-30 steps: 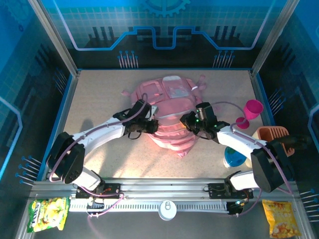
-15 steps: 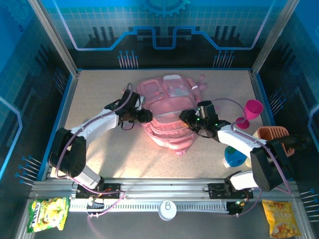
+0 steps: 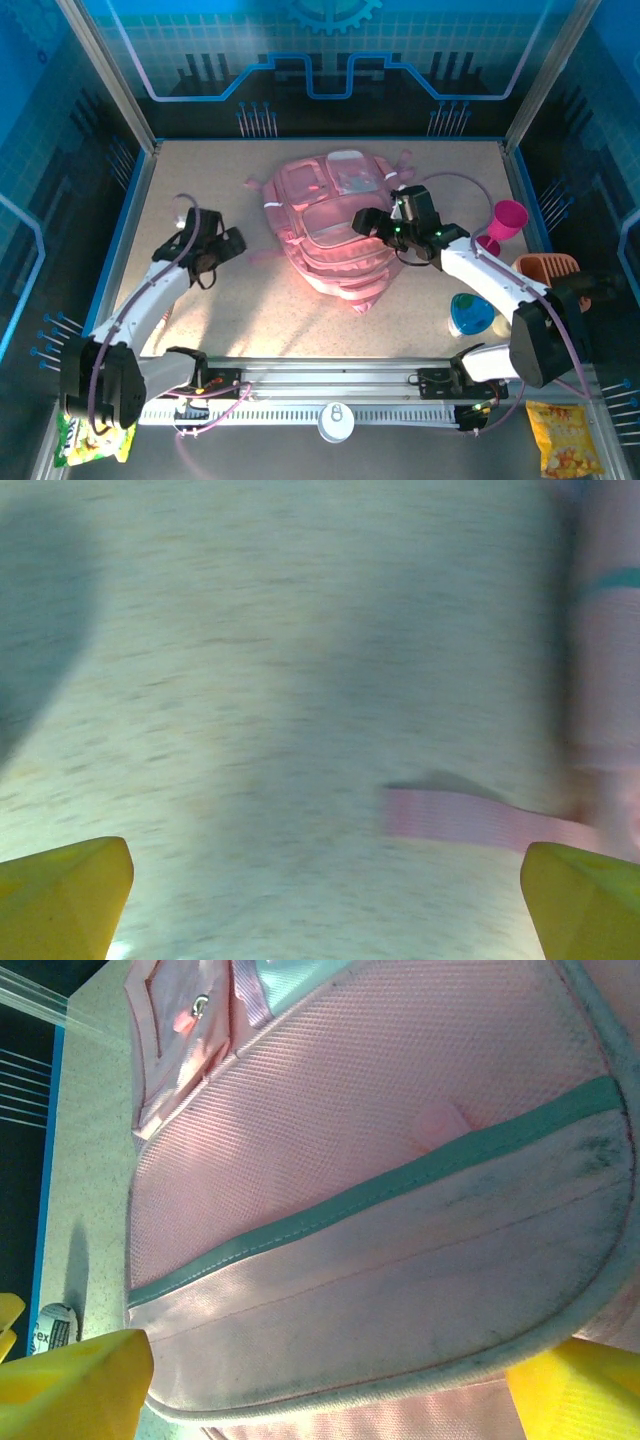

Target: Pack the student bag

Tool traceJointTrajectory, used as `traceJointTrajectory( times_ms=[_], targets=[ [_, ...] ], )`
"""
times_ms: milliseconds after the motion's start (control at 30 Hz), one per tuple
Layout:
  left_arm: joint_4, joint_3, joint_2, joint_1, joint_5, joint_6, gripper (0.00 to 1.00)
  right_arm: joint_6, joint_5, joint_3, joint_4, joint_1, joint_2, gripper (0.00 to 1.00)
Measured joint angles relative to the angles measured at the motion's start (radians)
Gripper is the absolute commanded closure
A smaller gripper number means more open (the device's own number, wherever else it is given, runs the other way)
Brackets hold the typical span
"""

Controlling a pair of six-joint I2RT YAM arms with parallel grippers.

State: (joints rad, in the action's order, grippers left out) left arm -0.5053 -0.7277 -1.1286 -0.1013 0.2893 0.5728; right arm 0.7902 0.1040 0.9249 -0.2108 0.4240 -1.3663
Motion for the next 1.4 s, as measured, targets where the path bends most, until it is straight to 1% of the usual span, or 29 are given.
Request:
traceJointTrajectory(
  times_ms=[100,233,333,467,567,733,867,1167,1267,1400],
  targets=[
    [-0.022,0.060,0.036,0.102,0.045,0.019,0.01,-0.024,0.000,0.019,-0.018,0.000,0.001,0.08],
    [-0.025,0.092,0.043,0.214,0.064,0.024,0.01,-0.038,0.000,0.032,-0.029,0.000,0.001,0.08],
    [-0.008,0.092,0.037,0.281,0.060,0.023,0.01,-0.040,0.000,0.037,-0.030,0.003,0.001,0.08],
    [0.042,0.092,-0.016,0.408,0.028,0.024,0.01,-0.040,0.000,0.052,-0.035,0.010,-0.003,0.07],
    [0.080,0.092,-0.064,0.475,0.027,0.024,0.01,-0.040,0.001,0.061,-0.037,0.014,-0.006,0.07],
    [0.109,0.087,-0.140,0.546,0.022,0.031,0.01,-0.044,0.000,0.078,-0.043,0.016,-0.014,0.07],
    [0.111,0.077,-0.183,0.564,0.009,0.044,0.01,-0.048,0.000,0.081,-0.043,0.022,-0.014,0.08],
    [0.087,0.077,-0.182,0.557,-0.010,0.086,0.01,-0.048,0.000,0.081,-0.043,0.022,-0.014,0.08],
    [0.046,0.076,-0.171,0.520,-0.009,0.110,0.01,-0.047,0.000,0.081,-0.043,0.023,-0.015,0.08],
    [-0.007,0.076,-0.156,0.423,-0.021,0.150,0.01,-0.047,0.000,0.081,-0.042,0.026,-0.018,0.08]
  ],
)
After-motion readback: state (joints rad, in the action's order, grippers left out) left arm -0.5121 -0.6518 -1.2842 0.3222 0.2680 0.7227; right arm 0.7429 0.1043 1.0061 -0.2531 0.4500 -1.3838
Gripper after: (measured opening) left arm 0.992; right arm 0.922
